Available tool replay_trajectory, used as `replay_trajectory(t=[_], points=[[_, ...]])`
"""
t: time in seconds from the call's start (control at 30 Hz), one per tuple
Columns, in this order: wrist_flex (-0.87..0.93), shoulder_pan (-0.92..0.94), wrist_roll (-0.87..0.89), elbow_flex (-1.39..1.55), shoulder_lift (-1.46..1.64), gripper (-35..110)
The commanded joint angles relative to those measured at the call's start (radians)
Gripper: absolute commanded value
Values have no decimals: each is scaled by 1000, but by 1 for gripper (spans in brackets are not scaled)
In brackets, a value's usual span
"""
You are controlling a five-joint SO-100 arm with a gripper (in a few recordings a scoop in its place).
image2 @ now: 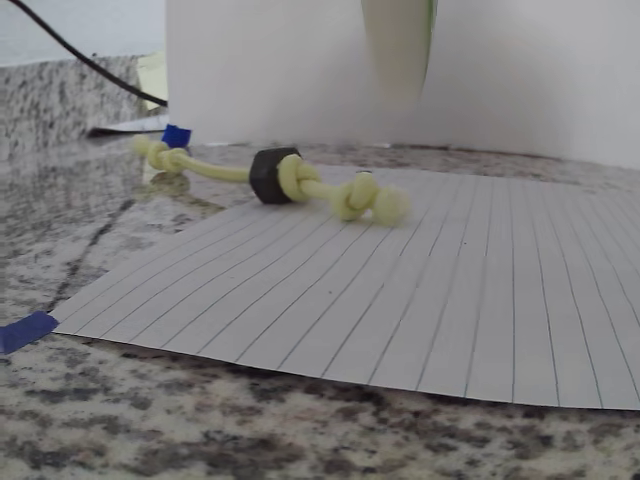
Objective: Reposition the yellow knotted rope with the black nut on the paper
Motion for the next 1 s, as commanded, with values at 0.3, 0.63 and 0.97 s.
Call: replay_trajectory(t=[0.3,0.63,0.97], points=[[-57,-25,-233,-58,-61,42],[-106,-26,-273,-61,-114,42],[-126,-40,-295,-107,-196,41]])
